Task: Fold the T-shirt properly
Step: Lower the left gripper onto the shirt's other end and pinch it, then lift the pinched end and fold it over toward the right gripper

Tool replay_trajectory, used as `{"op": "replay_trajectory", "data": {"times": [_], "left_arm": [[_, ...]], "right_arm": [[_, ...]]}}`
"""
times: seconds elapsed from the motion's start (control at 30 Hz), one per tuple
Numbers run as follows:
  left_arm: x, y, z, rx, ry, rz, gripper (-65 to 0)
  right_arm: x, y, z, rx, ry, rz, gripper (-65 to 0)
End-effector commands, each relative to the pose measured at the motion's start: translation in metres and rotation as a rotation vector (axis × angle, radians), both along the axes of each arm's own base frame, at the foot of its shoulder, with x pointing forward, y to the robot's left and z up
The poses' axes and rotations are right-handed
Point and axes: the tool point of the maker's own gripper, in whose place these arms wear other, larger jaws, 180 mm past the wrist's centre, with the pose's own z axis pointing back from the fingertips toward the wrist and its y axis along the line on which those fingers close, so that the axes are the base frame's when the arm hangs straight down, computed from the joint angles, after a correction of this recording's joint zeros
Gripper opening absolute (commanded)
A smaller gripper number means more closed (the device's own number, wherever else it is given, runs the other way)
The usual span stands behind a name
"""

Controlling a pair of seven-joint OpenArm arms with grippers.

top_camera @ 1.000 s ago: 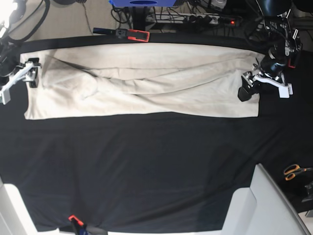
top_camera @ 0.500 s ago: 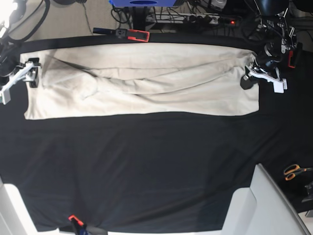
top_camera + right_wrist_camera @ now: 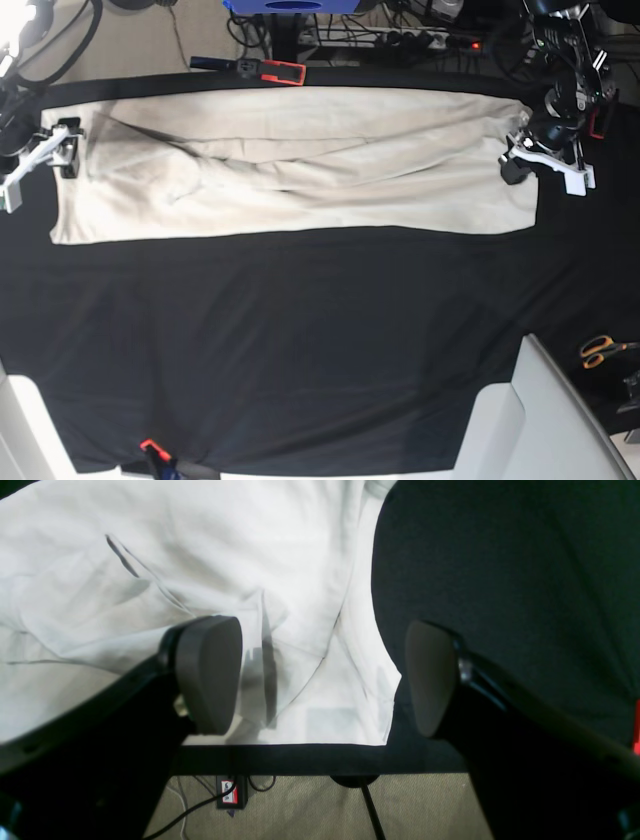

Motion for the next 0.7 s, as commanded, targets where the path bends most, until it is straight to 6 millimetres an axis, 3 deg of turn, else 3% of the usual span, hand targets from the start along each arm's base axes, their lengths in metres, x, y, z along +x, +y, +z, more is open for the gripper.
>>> {"op": "replay_trajectory", "data": {"times": [0.0,0.23,0.4,0.57,0.67], "left_arm": [[0.011,0.004,0.021,0.041,-0.066,-0.010,-65.0],[0.012,-0.029,0.054,0.276,-0.085,-0.121,-65.0],[0.017,-0.089,0.057,0.375,-0.074,-0.327,-65.0],[0.025,-0.139,0.061,0.349,-0.104,-0.404,-65.0],[0.027,-0.179,0.063,0.316,-0.131,-0.489,-65.0]], "right_arm": [[0.007,-0.003,0.009,-0.012,-0.037,0.009,-18.2],[0.007,-0.003,0.009,-0.012,-0.037,0.011,-18.2],[0.007,-0.002,0.009,-0.011,-0.037,0.010,-18.2],[0.007,-0.002,0.009,-0.011,-0.037,0.010,-18.2],[0.007,-0.002,0.009,-0.011,-0.037,0.010,-18.2]]}}
